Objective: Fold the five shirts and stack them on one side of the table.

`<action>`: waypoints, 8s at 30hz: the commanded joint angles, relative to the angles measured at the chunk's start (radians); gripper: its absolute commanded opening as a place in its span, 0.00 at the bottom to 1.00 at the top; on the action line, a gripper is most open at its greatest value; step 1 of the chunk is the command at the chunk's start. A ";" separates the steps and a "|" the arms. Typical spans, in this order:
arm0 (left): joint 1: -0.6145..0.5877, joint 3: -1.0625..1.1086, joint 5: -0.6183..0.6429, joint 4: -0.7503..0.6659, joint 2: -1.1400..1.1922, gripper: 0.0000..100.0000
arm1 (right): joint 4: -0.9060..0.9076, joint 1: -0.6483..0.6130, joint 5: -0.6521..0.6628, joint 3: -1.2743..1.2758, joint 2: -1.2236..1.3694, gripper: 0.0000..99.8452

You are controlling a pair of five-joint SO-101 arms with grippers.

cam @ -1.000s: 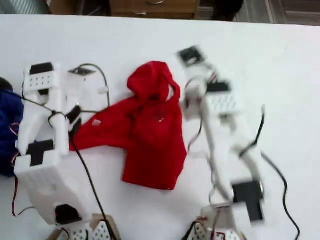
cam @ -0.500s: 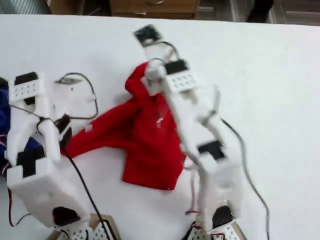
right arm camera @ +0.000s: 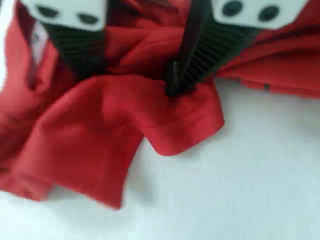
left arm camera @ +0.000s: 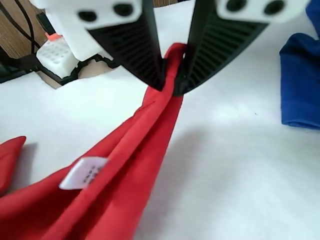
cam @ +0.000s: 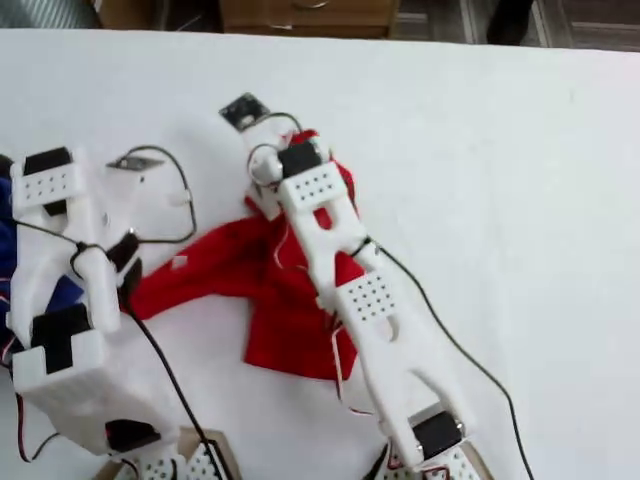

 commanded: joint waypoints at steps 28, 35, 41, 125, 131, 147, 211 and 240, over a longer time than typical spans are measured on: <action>-0.006 -0.008 -0.006 -0.068 -0.049 0.03 | -0.530 0.143 -0.008 1.735 -1.265 0.15; -0.009 -0.005 -0.009 -0.064 -0.048 0.03 | -0.409 0.139 -0.009 1.452 -1.325 0.24; -0.009 -0.004 -0.009 -0.064 -0.048 0.03 | -0.556 0.134 -0.060 1.307 -1.130 0.23; -0.144 0.041 -0.167 -0.180 -0.043 0.03 | -0.245 0.315 0.008 1.737 -1.581 0.19; -0.130 0.042 -0.166 -0.180 -0.043 0.03 | -0.334 0.228 0.000 1.869 -1.471 0.19; -0.129 0.042 -0.166 -0.180 -0.043 0.03 | -0.193 0.163 0.462 1.863 -1.593 0.21; -0.112 0.042 -0.164 -0.227 -0.041 0.03 | -0.372 0.156 0.084 1.490 -0.895 0.02; 0.017 -0.016 0.060 -0.480 -0.051 0.03 | 0.094 0.308 0.040 0.523 -0.700 0.22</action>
